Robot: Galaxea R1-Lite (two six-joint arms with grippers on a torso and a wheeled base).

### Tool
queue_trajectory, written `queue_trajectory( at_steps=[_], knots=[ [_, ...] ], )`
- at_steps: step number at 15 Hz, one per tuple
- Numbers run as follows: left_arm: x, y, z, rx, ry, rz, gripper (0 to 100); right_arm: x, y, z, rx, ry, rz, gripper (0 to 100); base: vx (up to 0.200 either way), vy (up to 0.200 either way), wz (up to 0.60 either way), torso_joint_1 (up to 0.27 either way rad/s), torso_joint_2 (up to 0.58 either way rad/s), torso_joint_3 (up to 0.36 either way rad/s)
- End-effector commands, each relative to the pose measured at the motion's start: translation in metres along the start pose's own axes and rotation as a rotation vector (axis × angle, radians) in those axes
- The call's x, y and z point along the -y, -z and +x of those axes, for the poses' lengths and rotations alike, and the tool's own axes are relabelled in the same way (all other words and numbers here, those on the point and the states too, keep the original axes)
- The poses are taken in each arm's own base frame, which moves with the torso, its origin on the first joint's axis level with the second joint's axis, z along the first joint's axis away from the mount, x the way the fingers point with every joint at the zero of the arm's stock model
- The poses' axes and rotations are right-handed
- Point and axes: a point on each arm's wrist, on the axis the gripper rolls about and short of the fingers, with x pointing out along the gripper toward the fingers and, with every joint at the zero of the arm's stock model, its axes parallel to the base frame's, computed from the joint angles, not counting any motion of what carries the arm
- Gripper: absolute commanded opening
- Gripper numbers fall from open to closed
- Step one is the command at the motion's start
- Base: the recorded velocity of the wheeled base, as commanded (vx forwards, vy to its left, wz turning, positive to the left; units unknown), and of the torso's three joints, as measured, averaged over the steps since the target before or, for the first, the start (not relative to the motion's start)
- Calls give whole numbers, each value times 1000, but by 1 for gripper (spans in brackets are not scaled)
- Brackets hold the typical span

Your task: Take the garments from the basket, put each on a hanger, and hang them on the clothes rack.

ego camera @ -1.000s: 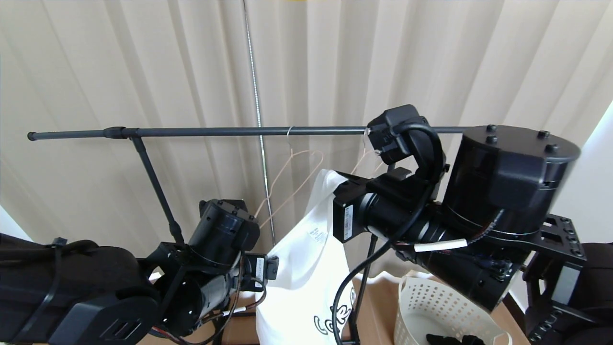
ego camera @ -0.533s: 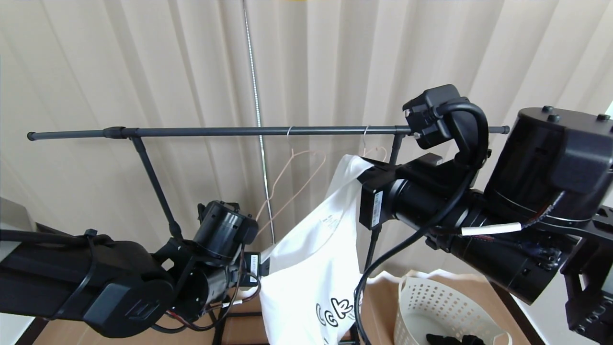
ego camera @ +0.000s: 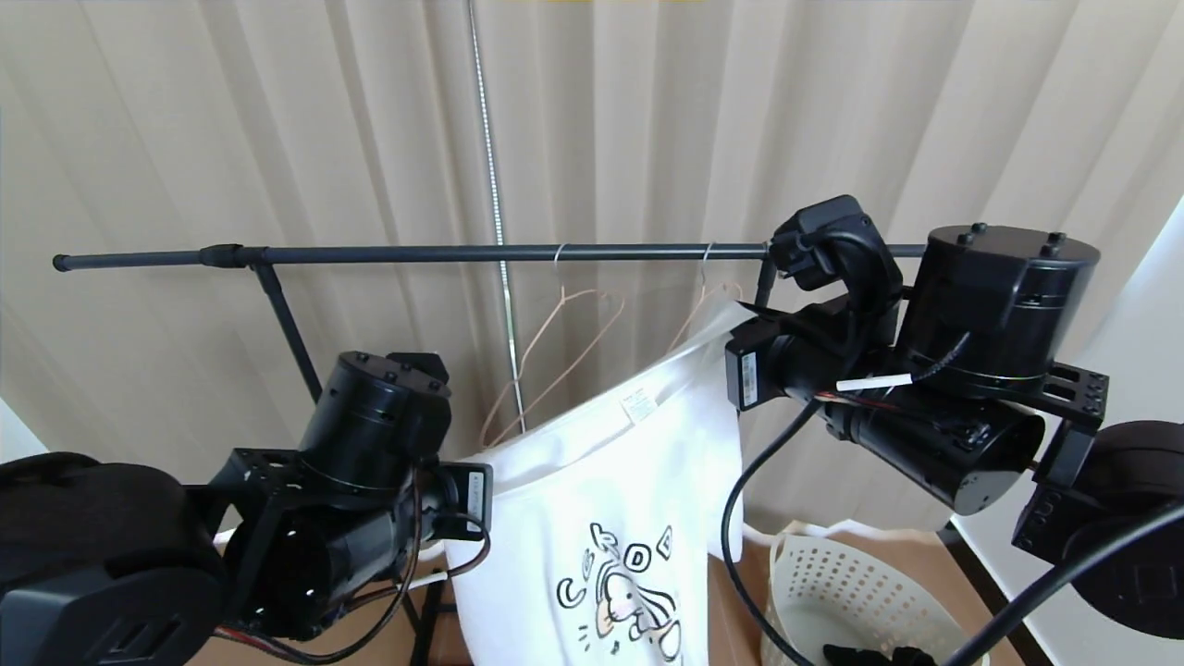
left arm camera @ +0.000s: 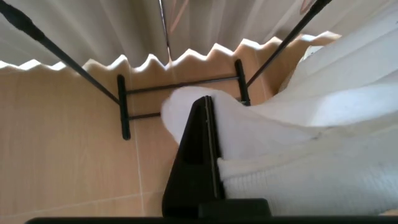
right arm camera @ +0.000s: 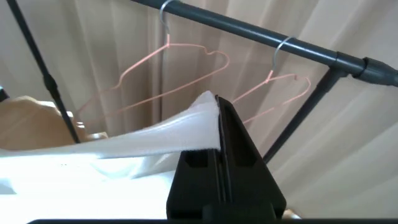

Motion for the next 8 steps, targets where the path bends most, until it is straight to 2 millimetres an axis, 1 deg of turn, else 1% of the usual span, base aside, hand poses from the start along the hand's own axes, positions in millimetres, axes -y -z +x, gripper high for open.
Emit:
queue_trajectory(
  at_steps=[1, 4, 7, 8],
  knots=[
    [-8, -14, -27, 89, 29, -4, 0, -3, 10, 9, -37, 35, -15, 0, 0, 0, 0, 0, 0, 0],
    [-12, -20, -37, 125, 35, 2, 0, -5, 20, 13, -76, 57, -35, 0, 0, 0, 0, 0, 0, 0],
    [-15, -22, -37, 133, 18, -7, 0, -4, 16, 7, -87, 42, -42, 0, 0, 0, 0, 0, 0, 0],
    [-17, -23, -37, 138, 10, -12, 0, -2, 12, 1, -97, 35, -42, 0, 0, 0, 0, 0, 0, 0]
  ],
)
